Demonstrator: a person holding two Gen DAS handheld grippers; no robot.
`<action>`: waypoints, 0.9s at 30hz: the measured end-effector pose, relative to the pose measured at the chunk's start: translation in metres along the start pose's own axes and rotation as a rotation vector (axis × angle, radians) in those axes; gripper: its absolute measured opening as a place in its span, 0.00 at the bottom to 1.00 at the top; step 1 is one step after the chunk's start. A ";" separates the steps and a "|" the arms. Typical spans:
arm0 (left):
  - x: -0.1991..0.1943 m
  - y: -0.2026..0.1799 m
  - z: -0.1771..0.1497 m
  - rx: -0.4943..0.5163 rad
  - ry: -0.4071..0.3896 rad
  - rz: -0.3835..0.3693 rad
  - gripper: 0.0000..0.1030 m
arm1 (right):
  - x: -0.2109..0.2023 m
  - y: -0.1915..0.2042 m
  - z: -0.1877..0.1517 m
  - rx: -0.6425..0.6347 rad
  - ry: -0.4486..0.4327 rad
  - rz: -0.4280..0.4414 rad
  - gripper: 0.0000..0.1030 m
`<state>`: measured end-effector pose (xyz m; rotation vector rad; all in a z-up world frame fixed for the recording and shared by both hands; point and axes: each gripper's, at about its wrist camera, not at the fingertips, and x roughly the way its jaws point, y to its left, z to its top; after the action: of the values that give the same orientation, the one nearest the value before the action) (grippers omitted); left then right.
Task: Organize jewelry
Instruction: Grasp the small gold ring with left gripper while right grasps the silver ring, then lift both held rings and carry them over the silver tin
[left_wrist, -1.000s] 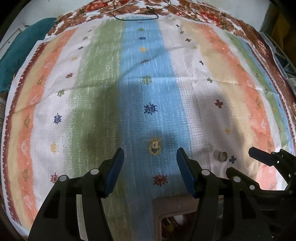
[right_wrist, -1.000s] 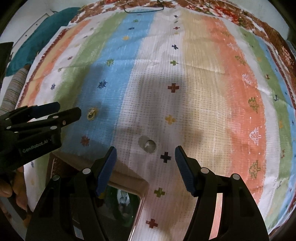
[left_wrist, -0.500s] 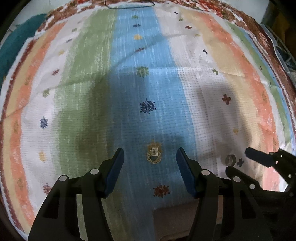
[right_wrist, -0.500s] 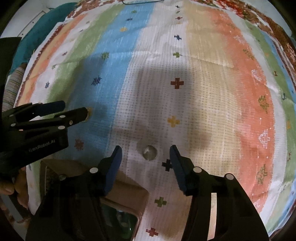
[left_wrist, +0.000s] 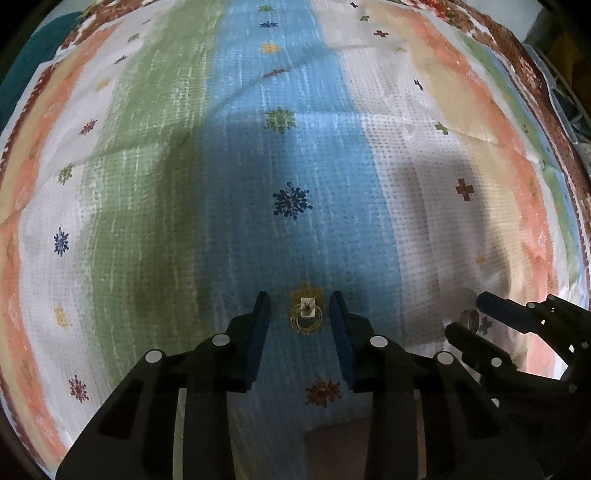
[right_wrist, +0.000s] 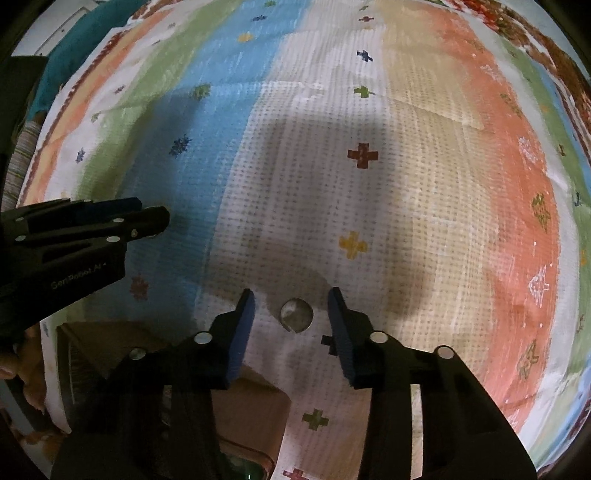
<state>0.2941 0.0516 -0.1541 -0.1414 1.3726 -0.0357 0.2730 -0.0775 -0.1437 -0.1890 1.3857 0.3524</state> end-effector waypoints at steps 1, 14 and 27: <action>0.001 0.000 0.001 0.002 0.000 0.006 0.25 | 0.000 0.000 0.000 -0.001 0.001 0.000 0.34; 0.004 -0.012 -0.001 0.015 0.011 0.029 0.15 | 0.004 0.003 0.001 -0.017 -0.004 -0.014 0.19; -0.024 -0.006 -0.007 0.028 -0.040 0.004 0.15 | -0.024 0.003 -0.004 -0.037 -0.076 -0.041 0.19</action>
<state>0.2829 0.0480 -0.1313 -0.1151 1.3322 -0.0486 0.2648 -0.0792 -0.1210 -0.2316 1.2993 0.3478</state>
